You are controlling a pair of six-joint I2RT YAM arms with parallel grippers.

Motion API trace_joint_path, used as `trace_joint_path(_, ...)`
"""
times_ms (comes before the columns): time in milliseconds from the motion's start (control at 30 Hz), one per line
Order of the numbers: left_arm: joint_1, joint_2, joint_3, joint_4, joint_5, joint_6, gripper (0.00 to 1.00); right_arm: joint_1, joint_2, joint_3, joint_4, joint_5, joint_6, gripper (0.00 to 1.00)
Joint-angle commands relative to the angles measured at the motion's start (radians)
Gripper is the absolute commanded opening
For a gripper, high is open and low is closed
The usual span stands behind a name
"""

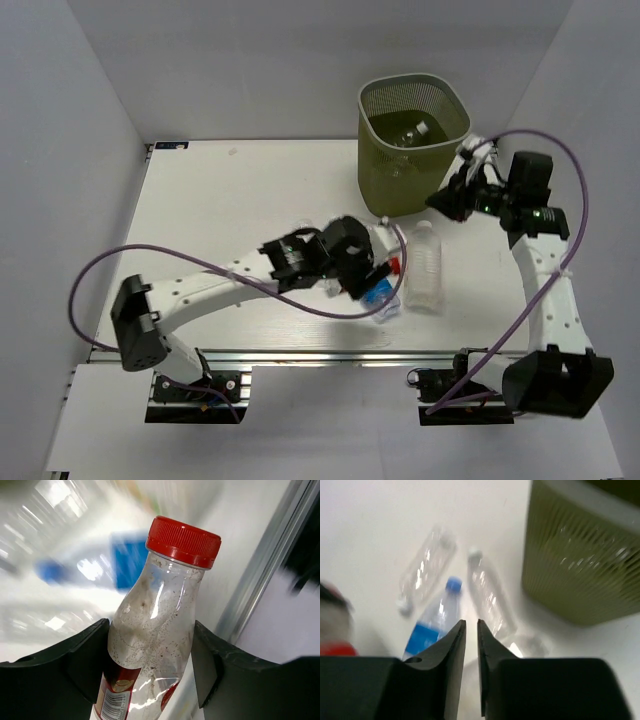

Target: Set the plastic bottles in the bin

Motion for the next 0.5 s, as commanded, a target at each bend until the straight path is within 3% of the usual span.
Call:
trace_joint_path(0,0.010,-0.133,0.157,0.100,-0.097,0.013,0.33,-0.001,-0.089,-0.148,-0.189,0.053,-0.203,0.22)
trace_joint_path(33,0.010,-0.133,0.189,0.128,-0.121,0.024,0.33,-0.002,-0.107,-0.172,-0.226,0.063,-0.220,0.25)
trace_joint_path(67,0.019,-0.113,0.255,0.187,-0.178,0.036,0.33,0.001,-0.144,-0.217,-0.231,0.090,-0.234,0.38)
trace_joint_path(167,0.029,-0.050,0.346,0.373,-0.276,0.076,0.34,0.004,-0.158,-0.251,-0.254,0.148,-0.189,0.58)
trace_joint_path(200,0.042,-0.030,0.361,0.430,-0.289,0.076,0.34,0.005,-0.154,-0.258,-0.251,0.167,-0.174,0.71)
trace_joint_path(267,0.057,0.023,0.444,0.563,-0.319,0.085,0.34,0.008,-0.132,-0.260,-0.250,0.239,-0.133,0.80)
trace_joint_path(300,0.074,0.104,0.487,0.596,-0.319,0.085,0.34,0.010,-0.109,-0.249,-0.254,0.260,-0.088,0.90)
trace_joint_path(467,0.146,0.454,0.968,0.653,-0.379,0.019,0.32,0.027,0.010,-0.217,-0.338,0.354,-0.056,0.90)
